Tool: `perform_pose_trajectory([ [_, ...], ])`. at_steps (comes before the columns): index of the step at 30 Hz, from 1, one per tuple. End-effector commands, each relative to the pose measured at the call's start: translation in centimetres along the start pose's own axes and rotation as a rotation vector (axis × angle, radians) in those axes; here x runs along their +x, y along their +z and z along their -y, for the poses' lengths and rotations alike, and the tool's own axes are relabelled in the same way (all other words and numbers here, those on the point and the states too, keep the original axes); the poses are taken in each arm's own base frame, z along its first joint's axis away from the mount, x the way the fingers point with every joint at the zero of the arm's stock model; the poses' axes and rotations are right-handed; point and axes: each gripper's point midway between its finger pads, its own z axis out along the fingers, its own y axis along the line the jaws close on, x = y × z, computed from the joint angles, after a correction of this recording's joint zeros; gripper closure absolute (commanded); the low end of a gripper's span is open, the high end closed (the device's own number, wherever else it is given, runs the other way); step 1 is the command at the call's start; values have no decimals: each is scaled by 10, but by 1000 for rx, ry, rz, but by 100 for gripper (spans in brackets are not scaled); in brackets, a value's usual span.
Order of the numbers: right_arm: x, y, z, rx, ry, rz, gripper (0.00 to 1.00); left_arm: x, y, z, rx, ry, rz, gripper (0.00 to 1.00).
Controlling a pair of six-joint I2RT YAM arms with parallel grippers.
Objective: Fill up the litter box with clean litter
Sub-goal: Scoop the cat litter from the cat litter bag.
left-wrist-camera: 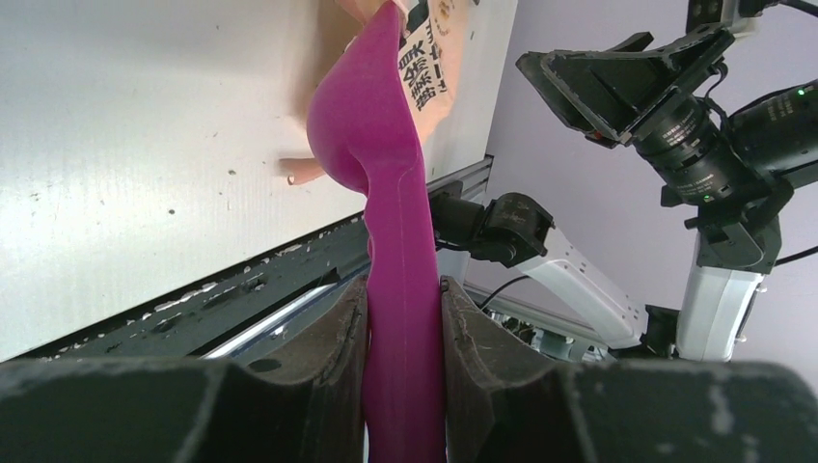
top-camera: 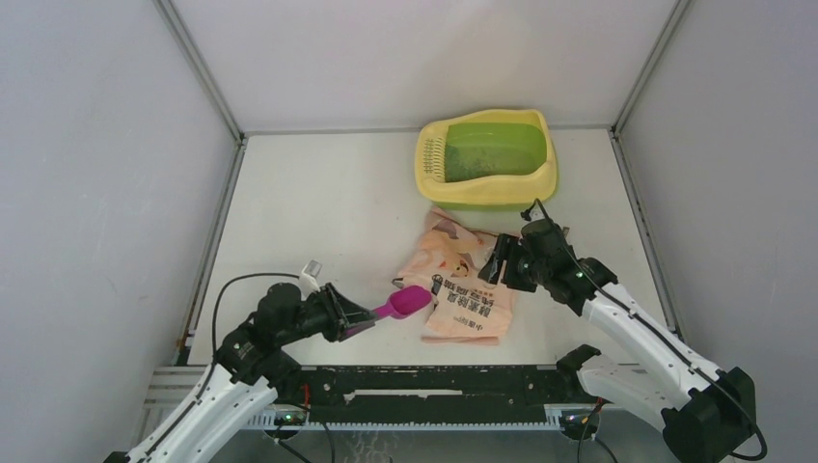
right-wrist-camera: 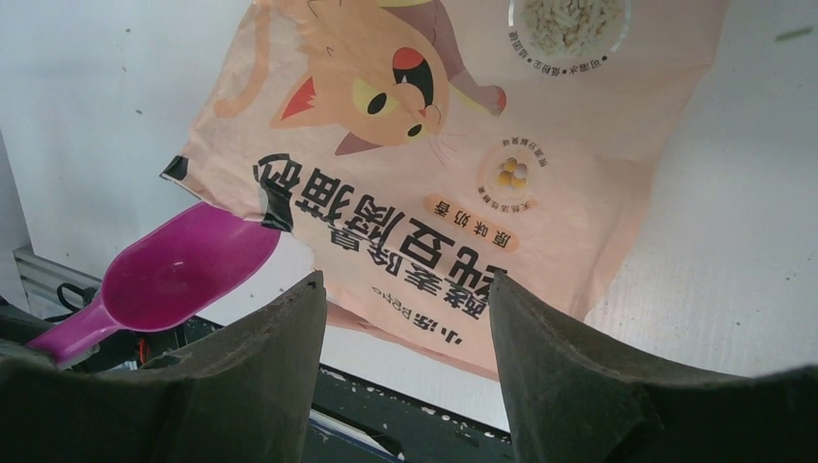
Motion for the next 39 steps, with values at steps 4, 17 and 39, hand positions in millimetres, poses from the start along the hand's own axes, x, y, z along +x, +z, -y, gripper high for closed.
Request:
perform_pose_trajectory([
  [4, -16, 3, -6, -42, -14, 45, 30, -15, 1, 13, 87, 6, 96, 100],
  [17, -22, 20, 10, 25, 2, 33, 30, -36, 26, 20, 169, 13, 168, 100],
  [39, 27, 80, 61, 312, 23, -108, 100, -57, 97, 70, 40, 222, 255, 100],
])
